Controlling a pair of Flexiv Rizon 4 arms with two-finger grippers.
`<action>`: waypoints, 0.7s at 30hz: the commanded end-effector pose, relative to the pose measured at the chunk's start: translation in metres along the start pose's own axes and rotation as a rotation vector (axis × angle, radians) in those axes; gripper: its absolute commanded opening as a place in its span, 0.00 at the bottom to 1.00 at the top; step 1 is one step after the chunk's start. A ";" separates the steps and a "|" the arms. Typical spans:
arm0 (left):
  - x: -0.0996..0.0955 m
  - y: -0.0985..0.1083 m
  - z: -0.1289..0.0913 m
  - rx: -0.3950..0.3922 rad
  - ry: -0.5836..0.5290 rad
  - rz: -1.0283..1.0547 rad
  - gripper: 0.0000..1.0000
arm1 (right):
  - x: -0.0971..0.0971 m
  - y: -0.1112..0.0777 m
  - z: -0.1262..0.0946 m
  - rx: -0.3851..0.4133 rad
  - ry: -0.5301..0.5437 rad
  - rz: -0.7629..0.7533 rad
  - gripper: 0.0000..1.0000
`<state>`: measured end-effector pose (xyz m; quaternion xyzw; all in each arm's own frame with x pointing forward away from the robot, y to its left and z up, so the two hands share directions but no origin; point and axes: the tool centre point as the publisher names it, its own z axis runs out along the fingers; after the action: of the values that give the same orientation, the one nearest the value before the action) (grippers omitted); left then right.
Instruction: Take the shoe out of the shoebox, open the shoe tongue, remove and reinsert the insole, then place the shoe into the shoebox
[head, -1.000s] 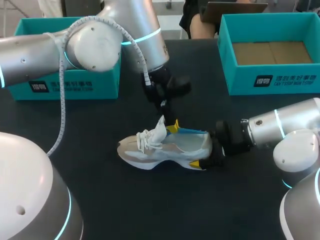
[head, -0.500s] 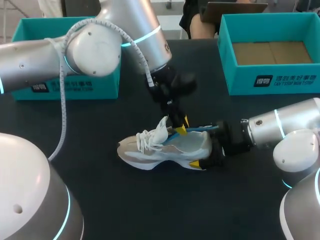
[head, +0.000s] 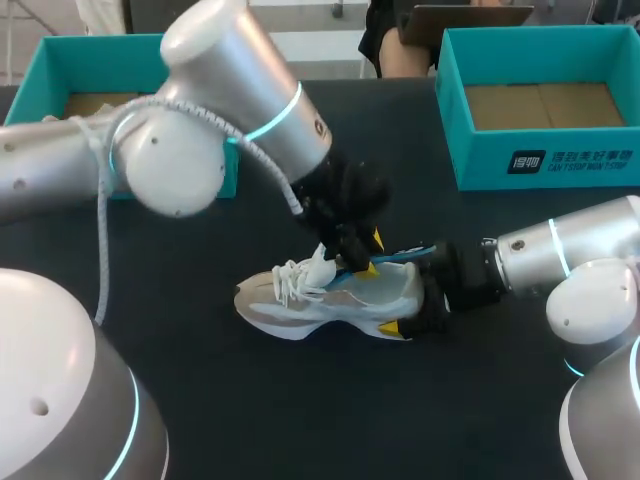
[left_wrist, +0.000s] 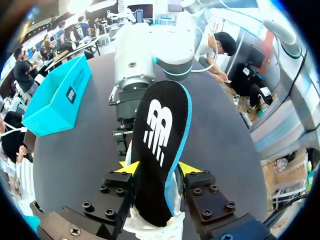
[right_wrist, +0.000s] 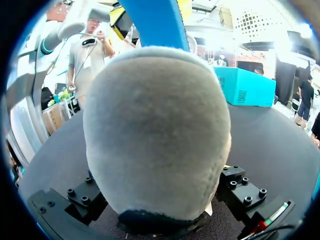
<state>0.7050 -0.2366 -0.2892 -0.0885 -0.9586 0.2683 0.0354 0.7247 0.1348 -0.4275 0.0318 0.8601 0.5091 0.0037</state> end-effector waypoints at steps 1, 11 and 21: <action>-0.001 0.002 0.013 0.023 -0.091 -0.003 0.43 | -0.001 -0.003 0.006 0.004 -0.001 0.001 0.00; -0.019 0.000 0.032 0.054 -0.168 -0.027 0.44 | -0.001 -0.003 0.006 0.004 -0.001 0.001 0.00; -0.015 -0.001 0.018 0.063 -0.139 -0.051 0.00 | -0.001 -0.003 0.006 0.004 -0.001 0.001 0.00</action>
<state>0.7170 -0.2560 -0.3129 -0.0398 -0.9514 0.3041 -0.0292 0.7247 0.1349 -0.4274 0.0317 0.8601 0.5092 0.0037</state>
